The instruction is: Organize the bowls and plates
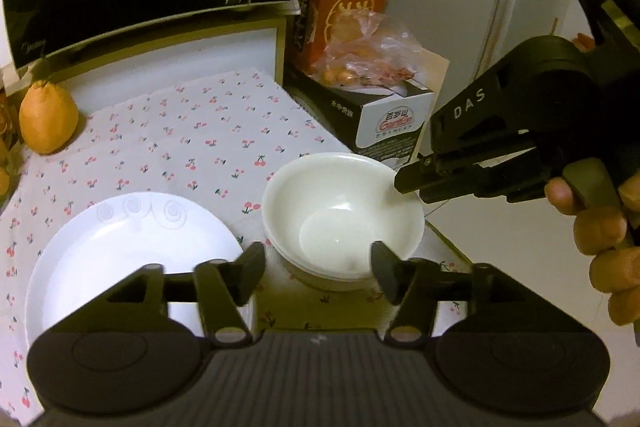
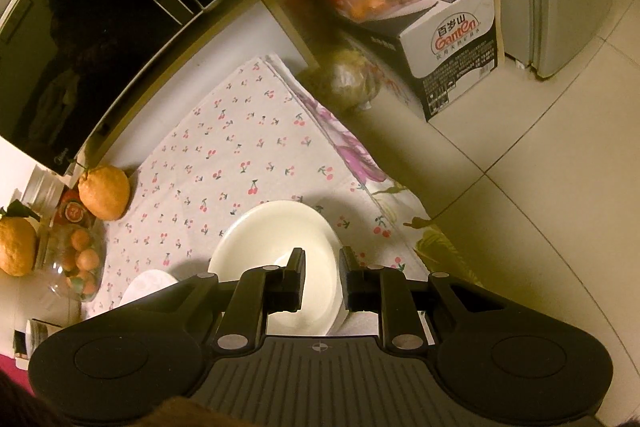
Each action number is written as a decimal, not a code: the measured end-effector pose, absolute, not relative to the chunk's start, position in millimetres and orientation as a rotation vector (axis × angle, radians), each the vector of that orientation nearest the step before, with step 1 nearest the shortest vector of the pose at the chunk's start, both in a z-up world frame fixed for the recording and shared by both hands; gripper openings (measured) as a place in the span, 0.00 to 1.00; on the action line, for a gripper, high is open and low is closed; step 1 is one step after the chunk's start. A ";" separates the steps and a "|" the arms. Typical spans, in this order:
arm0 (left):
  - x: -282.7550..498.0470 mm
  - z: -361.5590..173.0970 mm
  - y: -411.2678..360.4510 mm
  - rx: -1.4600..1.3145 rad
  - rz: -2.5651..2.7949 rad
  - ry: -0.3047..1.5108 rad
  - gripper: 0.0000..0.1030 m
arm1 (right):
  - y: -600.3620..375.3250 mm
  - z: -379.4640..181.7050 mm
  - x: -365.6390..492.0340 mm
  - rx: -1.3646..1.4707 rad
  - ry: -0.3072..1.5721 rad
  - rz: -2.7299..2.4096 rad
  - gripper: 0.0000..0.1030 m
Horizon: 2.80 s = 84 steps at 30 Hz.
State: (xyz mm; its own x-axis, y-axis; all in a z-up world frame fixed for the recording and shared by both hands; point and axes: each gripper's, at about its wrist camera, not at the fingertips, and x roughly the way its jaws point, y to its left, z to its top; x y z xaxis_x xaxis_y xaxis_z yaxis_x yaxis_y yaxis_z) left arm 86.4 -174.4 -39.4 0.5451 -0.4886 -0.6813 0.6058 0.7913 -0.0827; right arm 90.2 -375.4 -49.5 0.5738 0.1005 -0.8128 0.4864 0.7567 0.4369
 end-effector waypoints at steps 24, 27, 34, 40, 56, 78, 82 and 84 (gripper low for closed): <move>94.0 -48.6 -186.4 0.447 -0.841 0.673 1.00 | -386.6 -79.8 84.7 0.818 0.939 -0.127 0.72; 98.7 -53.6 -191.1 0.483 -0.841 0.684 1.00 | -383.6 -81.8 87.8 0.825 0.950 -0.115 0.72; 101.3 -62.9 -200.9 0.560 -0.860 0.684 1.00 | -380.8 -86.0 96.0 0.863 0.954 -0.099 0.72; 104.1 -69.5 -209.2 0.637 -0.867 0.673 1.00 | -381.3 -92.4 98.9 0.875 0.967 -0.114 0.72; 125.3 -73.4 -222.6 0.704 -0.948 0.713 1.00 | -379.9 -101.2 103.5 0.906 0.985 -0.171 0.71; 125.8 -59.1 -217.0 0.618 -0.965 0.717 0.95 | -383.4 -101.9 100.1 0.895 0.991 -0.207 0.28; 126.1 -54.5 -215.2 0.614 -0.959 0.703 0.95 | -382.7 -93.6 99.0 0.888 0.969 -0.197 0.28; 127.2 -52.1 -213.5 0.606 -0.956 0.697 0.95 | -382.4 -88.8 97.9 0.883 0.957 -0.190 0.28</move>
